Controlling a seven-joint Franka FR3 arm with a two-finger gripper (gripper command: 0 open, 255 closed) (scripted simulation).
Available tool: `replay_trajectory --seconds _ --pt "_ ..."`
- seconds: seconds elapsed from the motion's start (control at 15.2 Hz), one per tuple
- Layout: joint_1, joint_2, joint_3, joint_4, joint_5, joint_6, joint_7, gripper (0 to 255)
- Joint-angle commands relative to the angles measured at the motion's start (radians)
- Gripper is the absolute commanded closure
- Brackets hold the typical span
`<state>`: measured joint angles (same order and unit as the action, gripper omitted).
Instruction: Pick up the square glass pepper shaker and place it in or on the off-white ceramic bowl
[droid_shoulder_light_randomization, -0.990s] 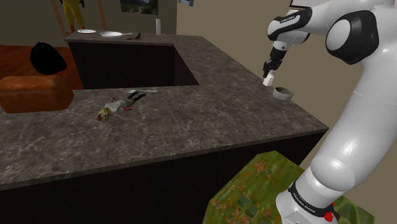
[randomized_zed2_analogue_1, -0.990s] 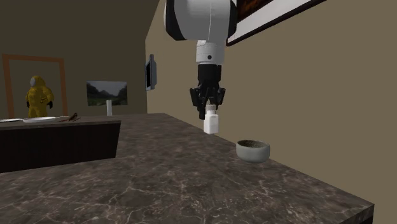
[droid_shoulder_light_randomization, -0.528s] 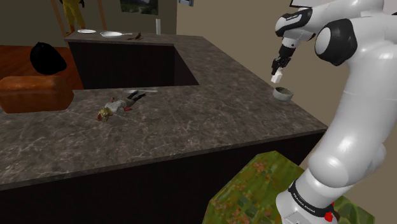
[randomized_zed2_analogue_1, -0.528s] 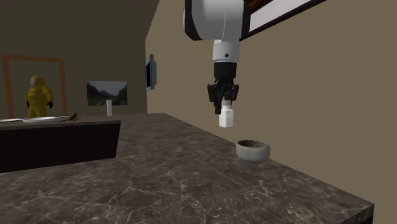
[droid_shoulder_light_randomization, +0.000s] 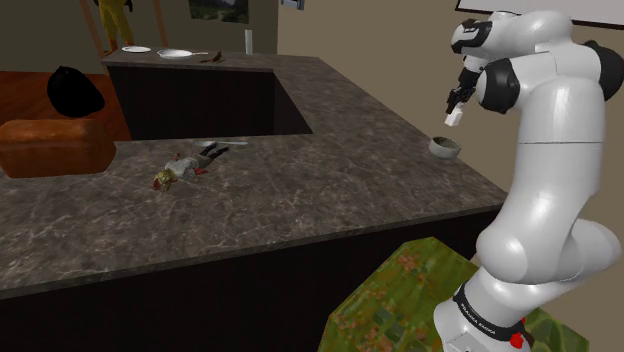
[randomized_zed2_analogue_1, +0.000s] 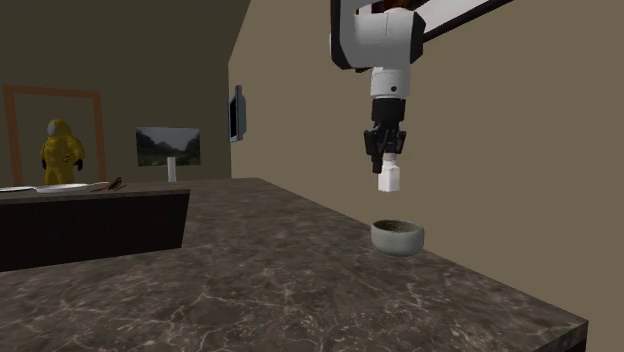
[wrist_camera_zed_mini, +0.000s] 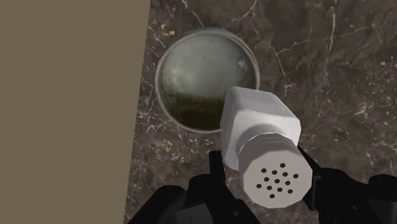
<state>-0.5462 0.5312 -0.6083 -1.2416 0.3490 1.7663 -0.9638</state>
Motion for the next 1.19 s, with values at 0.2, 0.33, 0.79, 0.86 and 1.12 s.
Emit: replay_trajectory --seconds 0.2,0.33,0.79,0.86,1.12 --pt "-0.098 0.107 0.017 0.152 0.047 -0.052 -0.040 255" --pt "-0.089 0.103 0.016 0.117 0.046 -0.023 -0.045 255" --pt "-0.067 0.100 0.018 0.014 0.051 0.072 -0.061 255" --pt "-0.064 0.101 0.019 0.002 0.052 0.084 -0.063 255" --pt "-0.056 0.108 0.023 -0.048 0.060 0.138 -0.073 255"
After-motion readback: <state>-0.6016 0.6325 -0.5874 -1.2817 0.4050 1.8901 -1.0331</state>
